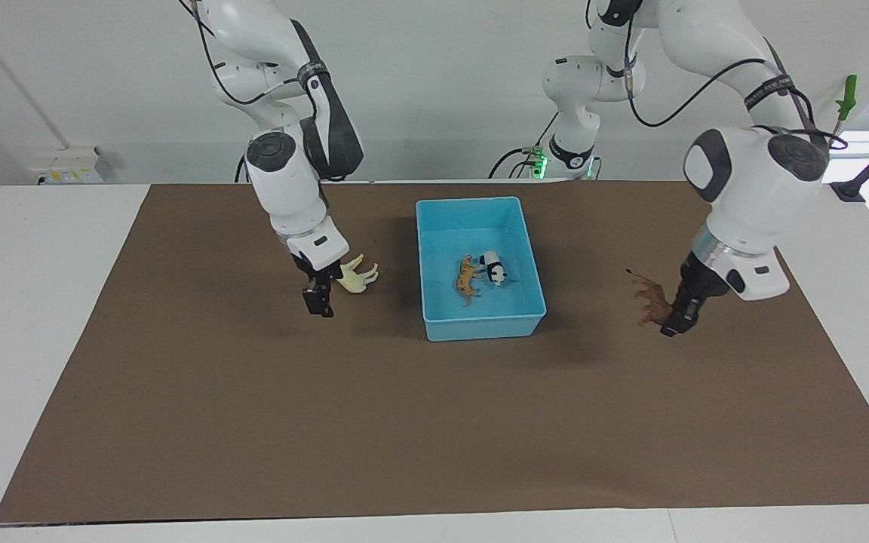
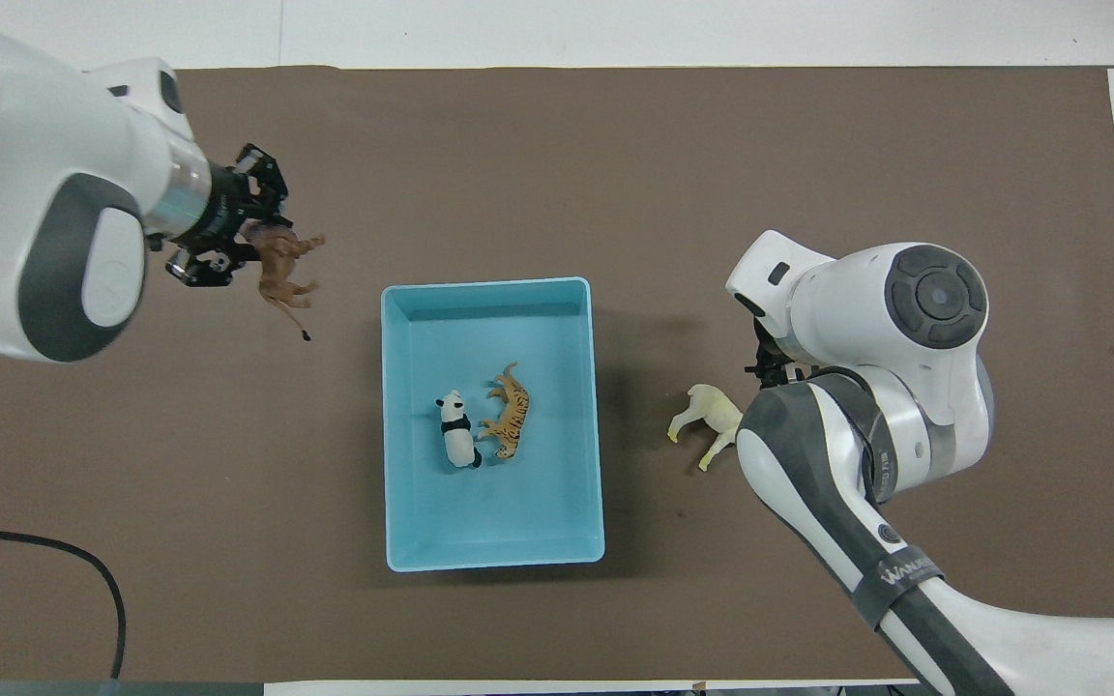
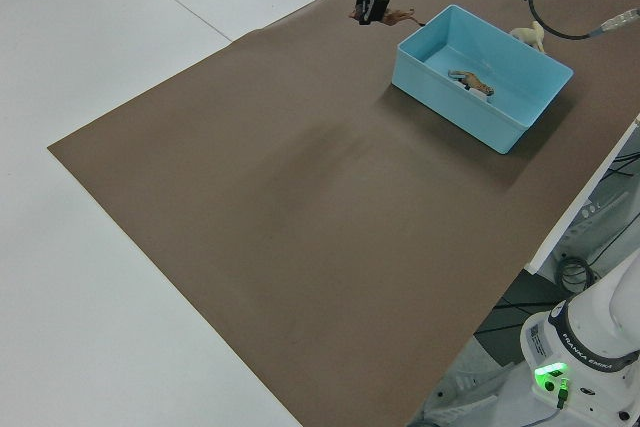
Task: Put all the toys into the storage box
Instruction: 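Lower the horse into the box and open the left gripper, then withdraw the left gripper while the right gripper grasps the llama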
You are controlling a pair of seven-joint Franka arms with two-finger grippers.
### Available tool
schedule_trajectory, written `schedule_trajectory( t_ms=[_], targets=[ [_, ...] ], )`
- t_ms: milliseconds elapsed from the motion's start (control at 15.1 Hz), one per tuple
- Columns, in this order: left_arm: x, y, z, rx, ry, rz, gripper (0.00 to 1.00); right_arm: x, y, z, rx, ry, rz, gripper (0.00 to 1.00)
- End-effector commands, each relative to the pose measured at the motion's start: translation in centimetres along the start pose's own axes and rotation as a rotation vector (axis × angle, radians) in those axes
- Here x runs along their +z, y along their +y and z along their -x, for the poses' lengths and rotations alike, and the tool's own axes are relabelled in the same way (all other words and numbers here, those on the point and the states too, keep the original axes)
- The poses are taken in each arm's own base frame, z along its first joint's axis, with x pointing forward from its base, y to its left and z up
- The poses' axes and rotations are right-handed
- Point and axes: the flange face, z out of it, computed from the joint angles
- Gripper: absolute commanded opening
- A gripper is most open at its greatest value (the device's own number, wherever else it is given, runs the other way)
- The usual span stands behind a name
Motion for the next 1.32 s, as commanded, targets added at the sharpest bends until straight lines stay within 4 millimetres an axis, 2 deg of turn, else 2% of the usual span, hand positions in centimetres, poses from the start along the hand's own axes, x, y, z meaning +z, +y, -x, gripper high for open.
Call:
schedule_trajectory(
  t_ms=[0,66,198,264,330,396,463,529,661,793,925,1057,1123,1256],
  targets=[
    [3.4,-1.0,7.5,0.033,-0.011,-0.038,0.0,1.2,-2.1,-0.9,-0.146,-0.055,-0.015,1.0],
    [4.3,-1.6,9.5,0.059,-0.008,-0.025,0.0,1.6,-3.0,-2.4,-0.179,-0.055,-0.025,1.0],
    [6.5,-3.3,13.0,0.107,-0.006,-0.013,0.0,2.0,-3.9,-2.6,-0.196,-0.058,-0.042,1.0],
    [6.7,-3.1,13.8,0.1,0.004,0.025,0.07,2.2,-4.1,-2.3,-0.206,-0.058,-0.048,1.0],
    [6.5,-2.7,14.1,0.088,0.007,0.04,0.37,2.3,-4.4,-2.2,-0.21,-0.058,-0.053,0.99],
    [6.6,-2.7,14.8,0.1,0.005,0.034,0.83,2.8,-4.9,-1.7,-0.202,-0.06,-0.062,0.99],
    [6.6,-2.7,15.5,0.113,0.0,0.016,1.0,2.9,-5.1,-0.8,-0.185,-0.059,-0.055,0.98],
    [6.2,-2.7,15.1,0.116,0.002,0.006,1.0,3.2,-5.4,0.0,-0.171,-0.06,-0.056,0.97],
    [3.7,-2.9,13.3,0.094,0.008,0.012,1.0,3.6,-5.8,0.5,-0.166,-0.06,-0.056,0.97],
    [0.2,-4.1,9.9,0.117,0.019,0.028,1.0,3.8,-6.4,0.5,-0.157,-0.06,-0.048,0.97],
    [-3.9,-6.2,5.2,0.168,0.036,0.042,1.0,4.3,-7.1,0.4,-0.158,-0.058,-0.042,0.97],
    [-9.7,-8.3,-0.5,0.233,0.043,0.028,1.0,4.8,-8.0,0.5,-0.158,-0.057,-0.033,0.96],
    [-12.0,-9.1,-2.3,0.301,0.042,0.017,1.0,5.2,-8.6,0.5,-0.16,-0.056,-0.027,0.96],
    [-13.9,-10.8,-5.4,0.431,0.042,0.005,1.0,5.6,-9.2,0.6,-0.162,-0.054,-0.013,0.95]
  ],
)
